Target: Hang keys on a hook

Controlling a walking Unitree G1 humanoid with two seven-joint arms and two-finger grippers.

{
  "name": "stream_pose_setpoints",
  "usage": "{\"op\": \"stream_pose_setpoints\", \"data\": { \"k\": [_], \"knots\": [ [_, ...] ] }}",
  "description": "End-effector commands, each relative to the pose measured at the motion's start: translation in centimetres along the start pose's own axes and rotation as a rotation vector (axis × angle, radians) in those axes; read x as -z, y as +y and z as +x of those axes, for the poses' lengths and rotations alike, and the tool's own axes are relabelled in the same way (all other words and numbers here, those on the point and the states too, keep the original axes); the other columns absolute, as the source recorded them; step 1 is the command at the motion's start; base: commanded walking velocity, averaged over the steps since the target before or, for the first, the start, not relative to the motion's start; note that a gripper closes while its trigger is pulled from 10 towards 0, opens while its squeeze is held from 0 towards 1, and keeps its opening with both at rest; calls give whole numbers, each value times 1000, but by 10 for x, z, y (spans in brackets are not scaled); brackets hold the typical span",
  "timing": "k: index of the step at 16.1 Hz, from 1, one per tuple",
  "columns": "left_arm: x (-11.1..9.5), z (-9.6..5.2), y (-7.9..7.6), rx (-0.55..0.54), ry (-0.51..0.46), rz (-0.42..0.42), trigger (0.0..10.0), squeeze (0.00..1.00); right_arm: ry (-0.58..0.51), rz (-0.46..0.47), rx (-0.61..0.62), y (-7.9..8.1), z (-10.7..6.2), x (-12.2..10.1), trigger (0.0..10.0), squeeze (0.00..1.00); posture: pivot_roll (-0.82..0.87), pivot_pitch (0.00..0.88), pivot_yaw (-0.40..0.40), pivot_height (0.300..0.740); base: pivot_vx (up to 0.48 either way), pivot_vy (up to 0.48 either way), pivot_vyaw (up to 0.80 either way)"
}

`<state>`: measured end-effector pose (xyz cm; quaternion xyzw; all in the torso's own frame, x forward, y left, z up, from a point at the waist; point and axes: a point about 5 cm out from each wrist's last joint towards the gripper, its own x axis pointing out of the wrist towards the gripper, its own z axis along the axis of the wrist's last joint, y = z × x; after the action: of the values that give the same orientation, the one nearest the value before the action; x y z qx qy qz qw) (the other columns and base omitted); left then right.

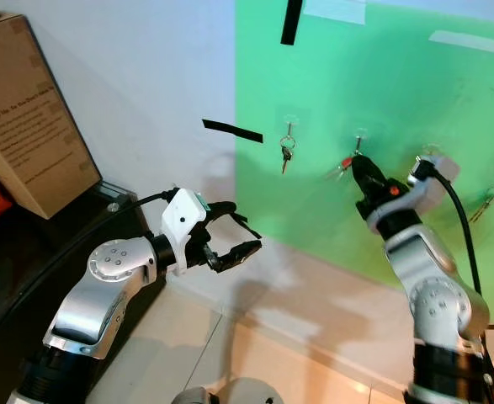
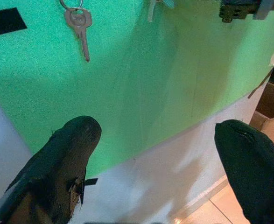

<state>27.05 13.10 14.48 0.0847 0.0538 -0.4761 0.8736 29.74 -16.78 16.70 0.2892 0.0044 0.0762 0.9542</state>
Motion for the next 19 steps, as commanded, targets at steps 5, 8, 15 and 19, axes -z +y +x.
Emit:
{"op": "stream_pose_setpoints", "data": {
  "k": [5, 8, 15, 19],
  "knots": [
    [-5, 4, 1, 13, -4, 27, 10000, 0, 65, 16, 97, -15, -1, 11, 10000, 0, -12, 0, 41, 740, 0, 0, 0],
    [-5, 4, 1, 11, -7, 27, 10000, 0, 50, 17, 82, -14, -1, 9, 10000, 1000, -12, 0, 38, 740, 0, 0, 0],
    [-4, 3, 0, 15, -7, 27, 10000, 0, 32, -3, 79, -15, -11, 6, 10000, 1000, -21, 0, 42, 740, 0, 0, 0],
    [-2, 4, -2, 13, -18, 10, 10000, 0, 37, -41, 19, -13, -30, 8, 10000, 1000, -40, 0, 50, 740, 0, 0, 0]
  ]
}}
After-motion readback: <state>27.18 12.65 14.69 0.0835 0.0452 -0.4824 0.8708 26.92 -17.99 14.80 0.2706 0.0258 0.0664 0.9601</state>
